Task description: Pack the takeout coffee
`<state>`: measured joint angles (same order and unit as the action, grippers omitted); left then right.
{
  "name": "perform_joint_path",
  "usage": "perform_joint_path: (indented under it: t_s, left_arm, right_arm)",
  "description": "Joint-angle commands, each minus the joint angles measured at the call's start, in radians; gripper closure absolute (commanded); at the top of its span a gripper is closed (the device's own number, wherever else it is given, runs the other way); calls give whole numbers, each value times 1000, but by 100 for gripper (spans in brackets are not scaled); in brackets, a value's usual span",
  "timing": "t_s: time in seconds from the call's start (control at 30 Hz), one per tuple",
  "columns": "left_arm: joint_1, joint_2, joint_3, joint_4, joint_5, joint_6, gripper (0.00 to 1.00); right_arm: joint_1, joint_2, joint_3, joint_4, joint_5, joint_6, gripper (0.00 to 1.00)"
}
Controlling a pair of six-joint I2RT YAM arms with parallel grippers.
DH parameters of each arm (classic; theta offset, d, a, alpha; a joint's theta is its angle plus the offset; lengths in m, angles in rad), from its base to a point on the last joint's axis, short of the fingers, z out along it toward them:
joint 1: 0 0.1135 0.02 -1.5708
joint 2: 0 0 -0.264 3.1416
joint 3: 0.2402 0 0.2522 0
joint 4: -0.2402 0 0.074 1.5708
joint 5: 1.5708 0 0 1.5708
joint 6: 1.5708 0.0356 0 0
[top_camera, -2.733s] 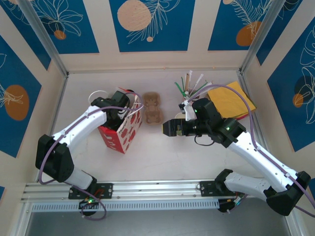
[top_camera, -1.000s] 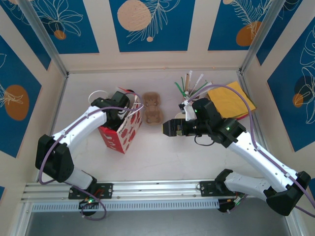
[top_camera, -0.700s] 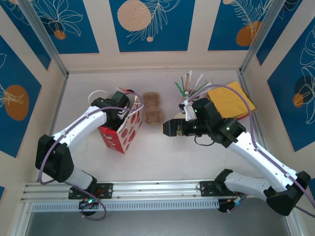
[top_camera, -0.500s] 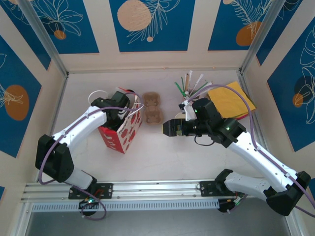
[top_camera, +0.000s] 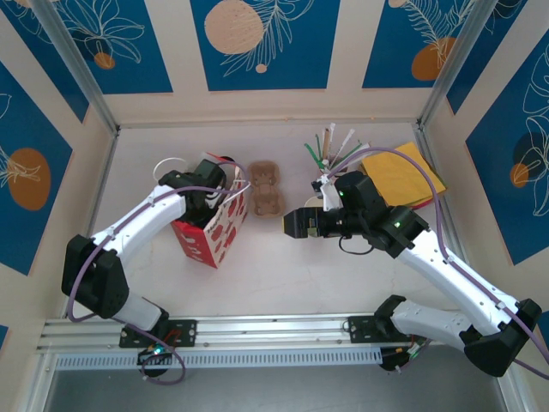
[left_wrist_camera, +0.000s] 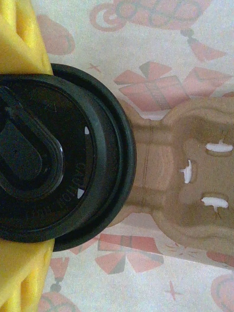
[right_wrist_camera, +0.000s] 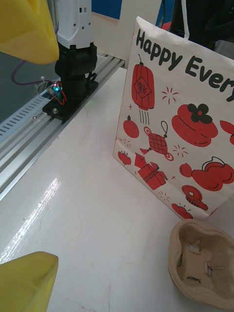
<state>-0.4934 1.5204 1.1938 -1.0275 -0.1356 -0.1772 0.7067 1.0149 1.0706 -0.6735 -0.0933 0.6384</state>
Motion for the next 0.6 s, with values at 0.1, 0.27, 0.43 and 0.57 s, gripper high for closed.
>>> perform_joint_path:
  t_s: [0.1, 0.27, 0.43, 0.57]
  left_arm:
    - [21, 128, -136, 64, 14, -7, 28]
    - [22, 128, -134, 64, 12, -8, 28]
    - [21, 125, -135, 63, 13, -8, 27]
    - [21, 123, -135, 62, 14, -8, 27]
  right_arm:
    - [-3, -19, -6, -6, -6, 11, 1]
    - [-3, -17, -4, -5, -6, 9, 1]
    - [-3, -13, -3, -5, -7, 9, 1]
    - [-3, -15, -6, -4, -8, 9, 1]
